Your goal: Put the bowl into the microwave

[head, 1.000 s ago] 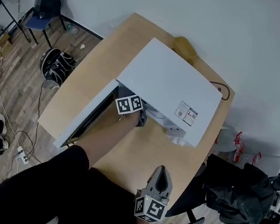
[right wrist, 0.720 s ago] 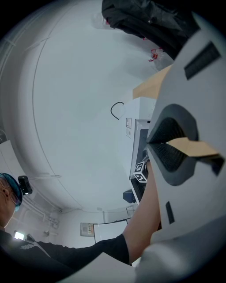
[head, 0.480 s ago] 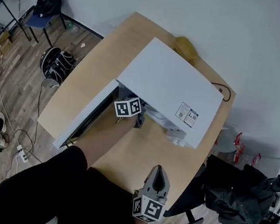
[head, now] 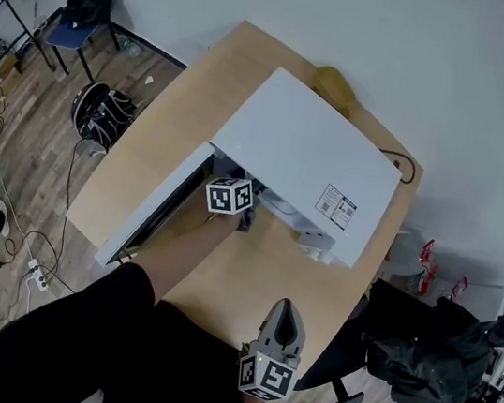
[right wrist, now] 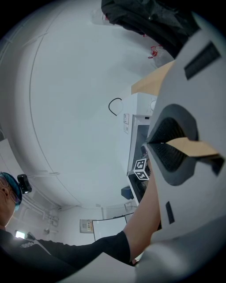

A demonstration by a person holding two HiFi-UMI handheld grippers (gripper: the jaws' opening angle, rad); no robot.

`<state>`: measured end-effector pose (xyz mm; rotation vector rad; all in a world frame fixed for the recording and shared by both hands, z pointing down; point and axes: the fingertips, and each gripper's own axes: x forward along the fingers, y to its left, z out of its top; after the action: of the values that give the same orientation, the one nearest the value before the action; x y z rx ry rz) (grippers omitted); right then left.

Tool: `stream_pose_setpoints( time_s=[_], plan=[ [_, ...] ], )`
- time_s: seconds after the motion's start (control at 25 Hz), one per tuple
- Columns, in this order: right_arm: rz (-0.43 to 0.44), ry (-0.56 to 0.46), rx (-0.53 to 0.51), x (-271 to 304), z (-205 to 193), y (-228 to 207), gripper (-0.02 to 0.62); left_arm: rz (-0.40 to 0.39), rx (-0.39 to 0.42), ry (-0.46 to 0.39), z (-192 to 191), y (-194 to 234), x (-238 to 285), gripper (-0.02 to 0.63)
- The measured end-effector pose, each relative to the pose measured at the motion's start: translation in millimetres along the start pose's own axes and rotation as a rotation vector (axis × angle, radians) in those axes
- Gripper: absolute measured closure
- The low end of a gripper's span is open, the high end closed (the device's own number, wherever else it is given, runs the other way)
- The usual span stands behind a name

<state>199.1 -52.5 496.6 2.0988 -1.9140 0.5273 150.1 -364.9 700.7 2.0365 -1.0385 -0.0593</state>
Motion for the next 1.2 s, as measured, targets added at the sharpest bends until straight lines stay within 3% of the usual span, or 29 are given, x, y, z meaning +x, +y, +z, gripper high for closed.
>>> stream_pose_setpoints(
  time_s=[0.32,0.52,0.68,1.04,1.2],
  plan=[
    [0.002,0.004,0.008,-2,-2,0,0.535,0.028,0.149,0.026,-6,0,-2,0.248],
    [0.049,-0.026,0.038,-4,0,6,0.535,-0.041,0.223,0.05,-14,-8,-4,0.241],
    [0.052,-0.017,0.03,-5,-2,9,0.535,-0.052,0.325,0.063,-17,-10,-6,0.235],
    [0.077,-0.021,0.058,-6,-6,11,0.535,-0.088,0.462,0.012,-12,-19,-14,0.229],
    [0.073,-0.008,0.046,-5,-10,10,0.535,-0.099,0.486,0.006,-12,-20,-19,0.229]
  ],
)
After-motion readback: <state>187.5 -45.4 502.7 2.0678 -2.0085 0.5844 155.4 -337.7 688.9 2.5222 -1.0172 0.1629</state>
